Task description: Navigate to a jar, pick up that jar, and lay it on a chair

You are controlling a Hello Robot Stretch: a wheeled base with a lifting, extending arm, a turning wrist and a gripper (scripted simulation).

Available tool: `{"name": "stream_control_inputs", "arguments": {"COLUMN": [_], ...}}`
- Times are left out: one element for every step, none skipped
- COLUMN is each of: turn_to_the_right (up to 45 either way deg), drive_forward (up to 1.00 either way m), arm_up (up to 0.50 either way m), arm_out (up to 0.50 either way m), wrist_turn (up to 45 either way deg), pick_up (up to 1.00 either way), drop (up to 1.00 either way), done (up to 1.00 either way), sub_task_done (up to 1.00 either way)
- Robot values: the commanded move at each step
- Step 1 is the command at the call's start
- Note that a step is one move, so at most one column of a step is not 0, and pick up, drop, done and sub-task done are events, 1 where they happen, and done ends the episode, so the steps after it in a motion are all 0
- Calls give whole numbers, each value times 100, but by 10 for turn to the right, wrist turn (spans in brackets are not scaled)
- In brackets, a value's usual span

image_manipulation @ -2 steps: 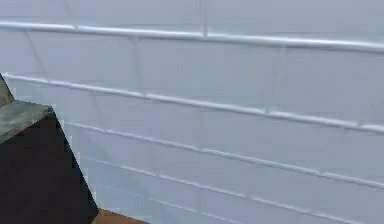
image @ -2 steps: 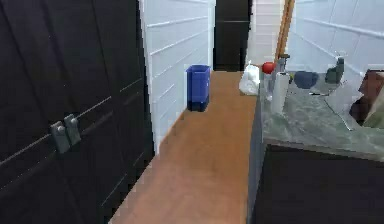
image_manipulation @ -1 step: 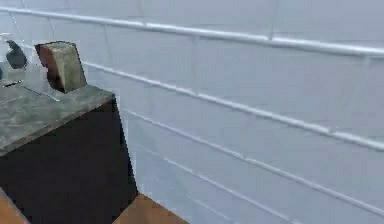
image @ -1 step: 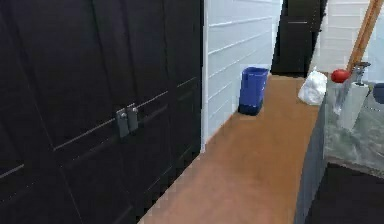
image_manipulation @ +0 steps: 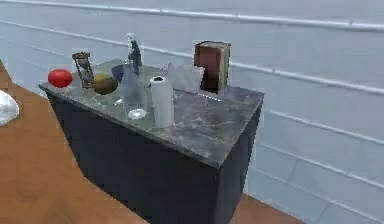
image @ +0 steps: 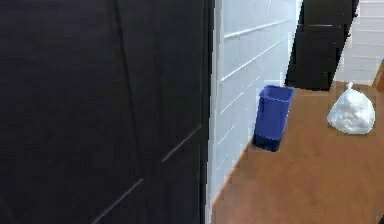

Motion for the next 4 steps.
{"name": "stream_control_inputs", "arguments": {"turn_to_the_right": [300, 0, 60, 0], "drive_forward": [0, 100, 0, 50], "arm_up": [0, 0, 0, 0], "arm_out": [0, 0, 0, 0], "wrist_turn": [0, 0, 0, 0], "pick_up": [0, 0, 0, 0], "drop": [0, 0, 0, 0], "done": [0, 0, 0, 0], "sub_task_done": [0, 0, 0, 0]}}
